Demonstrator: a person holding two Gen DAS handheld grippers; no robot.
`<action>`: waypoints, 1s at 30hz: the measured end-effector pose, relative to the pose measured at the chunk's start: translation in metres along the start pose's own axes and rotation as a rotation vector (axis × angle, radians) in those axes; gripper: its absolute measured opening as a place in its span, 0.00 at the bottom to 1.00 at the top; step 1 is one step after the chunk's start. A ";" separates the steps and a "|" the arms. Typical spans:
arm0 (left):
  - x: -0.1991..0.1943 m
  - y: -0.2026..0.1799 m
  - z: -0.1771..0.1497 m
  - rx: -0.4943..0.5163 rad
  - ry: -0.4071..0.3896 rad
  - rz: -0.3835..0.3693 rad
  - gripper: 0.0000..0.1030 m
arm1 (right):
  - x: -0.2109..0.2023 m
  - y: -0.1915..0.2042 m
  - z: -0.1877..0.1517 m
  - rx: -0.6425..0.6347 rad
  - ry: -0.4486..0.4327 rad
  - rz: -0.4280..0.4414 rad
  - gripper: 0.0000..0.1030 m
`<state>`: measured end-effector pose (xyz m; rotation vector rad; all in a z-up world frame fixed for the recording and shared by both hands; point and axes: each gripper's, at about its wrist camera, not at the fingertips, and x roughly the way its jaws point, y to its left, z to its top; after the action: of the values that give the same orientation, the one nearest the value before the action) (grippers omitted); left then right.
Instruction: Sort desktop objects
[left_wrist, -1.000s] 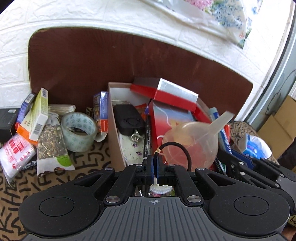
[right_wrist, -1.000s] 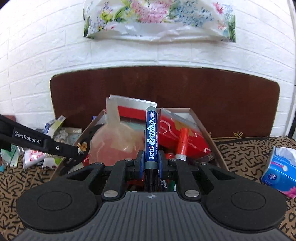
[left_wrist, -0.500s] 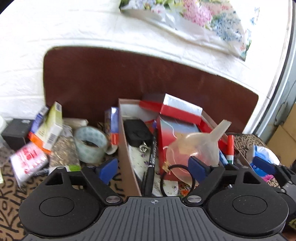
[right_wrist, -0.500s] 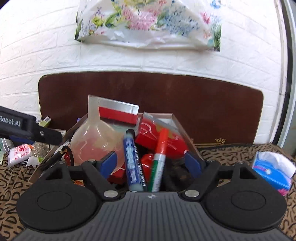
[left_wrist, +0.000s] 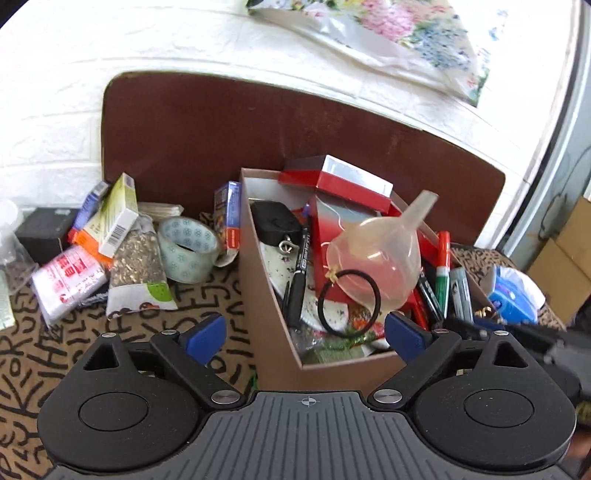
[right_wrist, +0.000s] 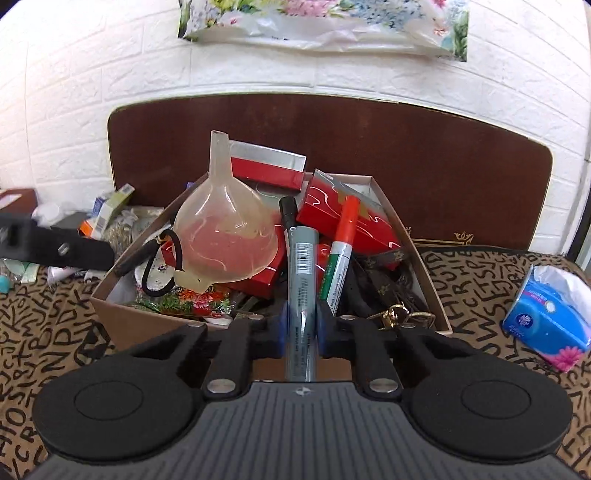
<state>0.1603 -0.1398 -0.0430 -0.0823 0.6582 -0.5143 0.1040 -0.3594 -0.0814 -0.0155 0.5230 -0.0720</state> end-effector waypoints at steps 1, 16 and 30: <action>-0.001 -0.001 -0.002 0.008 -0.002 0.005 0.96 | 0.000 0.002 0.001 -0.006 0.005 -0.004 0.17; -0.003 0.010 0.002 0.003 -0.001 0.022 0.96 | 0.045 0.009 0.048 -0.091 -0.099 0.021 0.17; 0.001 0.012 0.001 -0.004 0.001 0.039 0.97 | 0.058 0.011 0.047 -0.127 -0.095 0.058 0.34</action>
<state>0.1662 -0.1303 -0.0459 -0.0732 0.6610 -0.4755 0.1779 -0.3526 -0.0700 -0.1270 0.4323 0.0186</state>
